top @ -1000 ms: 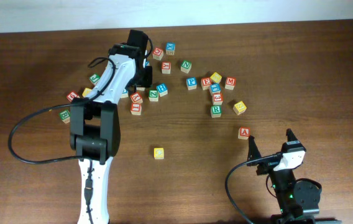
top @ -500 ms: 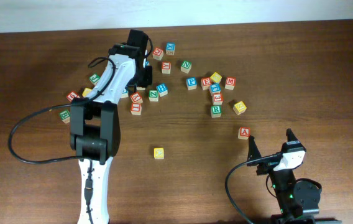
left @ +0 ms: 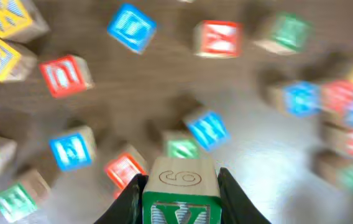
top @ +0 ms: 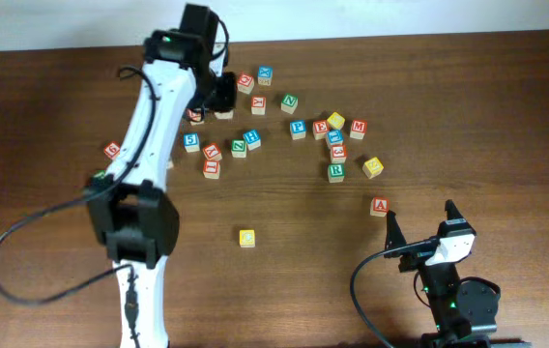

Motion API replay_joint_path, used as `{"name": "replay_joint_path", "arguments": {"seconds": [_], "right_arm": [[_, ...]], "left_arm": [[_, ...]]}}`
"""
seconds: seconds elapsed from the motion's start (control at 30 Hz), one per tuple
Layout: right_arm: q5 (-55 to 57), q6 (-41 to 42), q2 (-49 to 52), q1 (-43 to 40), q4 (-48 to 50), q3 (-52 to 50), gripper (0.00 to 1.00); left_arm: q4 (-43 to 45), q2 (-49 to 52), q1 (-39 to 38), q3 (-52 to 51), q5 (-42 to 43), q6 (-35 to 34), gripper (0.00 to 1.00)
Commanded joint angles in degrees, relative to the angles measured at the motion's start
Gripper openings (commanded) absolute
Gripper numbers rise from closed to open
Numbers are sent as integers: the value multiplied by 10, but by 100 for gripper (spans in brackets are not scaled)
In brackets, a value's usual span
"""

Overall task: Spell out CVPR
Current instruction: 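Place the green V block right of the yellow C block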

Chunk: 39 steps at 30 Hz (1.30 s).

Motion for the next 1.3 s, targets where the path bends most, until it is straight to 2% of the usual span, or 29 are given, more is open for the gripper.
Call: {"name": "replay_joint_path", "arguments": {"seconds": [0.0, 0.23, 0.47, 0.6, 0.7, 0.87, 0.97, 1.07, 1.2, 1.27], "right_arm": [[1, 4, -4, -5, -3, -3, 98], [1, 4, -4, -5, -3, -3, 99], [1, 4, -4, -5, -3, -3, 98], [1, 4, -4, -5, -3, -3, 98], [1, 4, -4, -5, -3, -3, 98], [1, 4, -4, -5, -3, -3, 98], [1, 4, -4, -5, -3, -3, 98], [1, 4, -4, -5, -3, -3, 98], [1, 4, -4, -5, -3, -3, 98], [1, 4, -4, -5, -3, -3, 98]], "left_arm": [[-55, -56, -2, 16, 165, 3, 25], [-141, -73, -3, 16, 194, 3, 24], [-216, -186, -3, 16, 194, 43, 24], [-221, -242, -26, 12, 193, 52, 23], [-221, -257, -77, -34, 188, 52, 23], [-217, -263, -114, -143, 152, 51, 21], [-170, -263, -128, -236, 152, 36, 20], [-29, -263, -159, -365, 131, -45, 22], [123, -263, -207, -511, -2, -181, 23], [168, -263, -227, -561, -65, -243, 23]]}}
